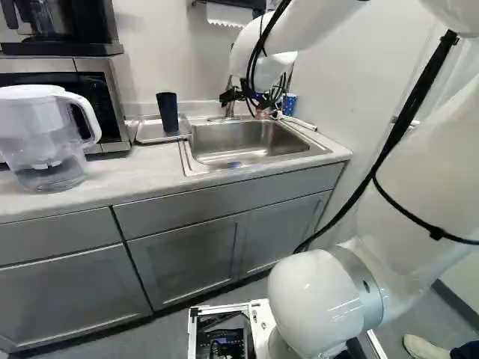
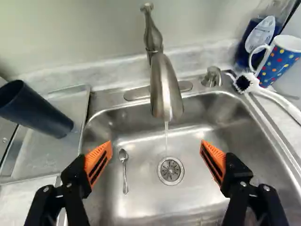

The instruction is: Rinse the cup and place it in the tray

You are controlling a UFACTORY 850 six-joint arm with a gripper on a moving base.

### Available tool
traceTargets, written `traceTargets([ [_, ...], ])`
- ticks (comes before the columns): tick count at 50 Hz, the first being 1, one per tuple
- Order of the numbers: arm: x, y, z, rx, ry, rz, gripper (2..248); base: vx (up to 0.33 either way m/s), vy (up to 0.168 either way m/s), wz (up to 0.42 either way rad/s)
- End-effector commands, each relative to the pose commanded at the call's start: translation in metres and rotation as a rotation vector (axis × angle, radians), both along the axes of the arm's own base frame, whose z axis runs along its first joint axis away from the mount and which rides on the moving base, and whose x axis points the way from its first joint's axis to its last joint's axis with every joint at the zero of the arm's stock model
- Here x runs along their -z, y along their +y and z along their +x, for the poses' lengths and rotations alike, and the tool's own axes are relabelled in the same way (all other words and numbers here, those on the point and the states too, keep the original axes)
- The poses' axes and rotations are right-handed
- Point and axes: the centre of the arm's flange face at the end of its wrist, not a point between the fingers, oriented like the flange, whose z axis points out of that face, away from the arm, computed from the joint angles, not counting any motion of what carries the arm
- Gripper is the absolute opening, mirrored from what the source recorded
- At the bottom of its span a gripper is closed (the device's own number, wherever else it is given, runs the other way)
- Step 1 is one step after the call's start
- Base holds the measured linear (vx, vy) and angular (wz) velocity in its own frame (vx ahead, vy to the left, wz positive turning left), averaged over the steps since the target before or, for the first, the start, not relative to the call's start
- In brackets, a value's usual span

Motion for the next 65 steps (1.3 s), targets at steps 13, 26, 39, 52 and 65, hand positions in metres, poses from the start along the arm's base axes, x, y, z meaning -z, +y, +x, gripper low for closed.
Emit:
traceTargets([
  [13,0.006,-0.001,-0.005,-0.006,0.089,-0.015,247,0.0,0.0,0.0],
  [26,0.001,0.0,-0.001,0.0,0.012,-0.001,247,0.0,0.0,0.0],
  [39,-0.009,0.0,0.006,0.009,-0.12,0.022,247,0.0,0.0,0.0],
  [52,-0.019,0.001,0.012,0.021,-0.254,0.044,247,0.0,0.0,0.0],
  [65,-0.031,0.0,0.017,0.026,-0.39,0.058,247,0.0,0.0,0.0],
])
